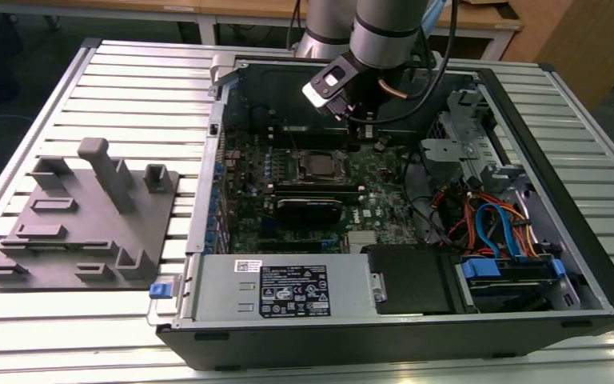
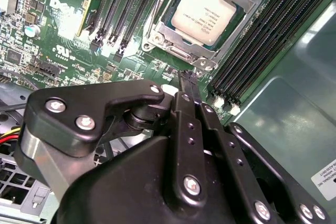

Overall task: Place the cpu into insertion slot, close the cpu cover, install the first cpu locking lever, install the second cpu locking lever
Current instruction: 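Close the cpu cover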

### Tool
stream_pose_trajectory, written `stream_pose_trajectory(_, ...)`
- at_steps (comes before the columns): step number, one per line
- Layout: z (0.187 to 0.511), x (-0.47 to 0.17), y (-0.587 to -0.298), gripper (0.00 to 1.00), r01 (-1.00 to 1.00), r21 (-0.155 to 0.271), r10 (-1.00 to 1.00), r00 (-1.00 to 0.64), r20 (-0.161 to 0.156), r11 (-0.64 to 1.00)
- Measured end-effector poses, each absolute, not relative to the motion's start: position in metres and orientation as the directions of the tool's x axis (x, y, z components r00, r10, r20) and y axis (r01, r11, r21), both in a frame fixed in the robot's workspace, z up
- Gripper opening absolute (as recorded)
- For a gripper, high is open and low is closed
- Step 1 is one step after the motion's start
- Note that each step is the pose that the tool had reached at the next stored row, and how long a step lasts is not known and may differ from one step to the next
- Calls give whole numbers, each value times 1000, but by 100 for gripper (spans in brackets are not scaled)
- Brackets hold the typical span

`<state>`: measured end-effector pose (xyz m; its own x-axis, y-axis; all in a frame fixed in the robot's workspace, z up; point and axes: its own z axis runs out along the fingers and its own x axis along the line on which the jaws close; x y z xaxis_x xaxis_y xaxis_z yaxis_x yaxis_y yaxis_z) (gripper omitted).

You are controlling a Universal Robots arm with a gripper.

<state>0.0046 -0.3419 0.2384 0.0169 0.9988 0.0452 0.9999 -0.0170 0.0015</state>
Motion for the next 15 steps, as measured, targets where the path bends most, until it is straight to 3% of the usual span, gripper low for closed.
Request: stream_pose_trajectory(15, 234, -9, -342, 11, 1000, 2, 999, 17, 45, -17)
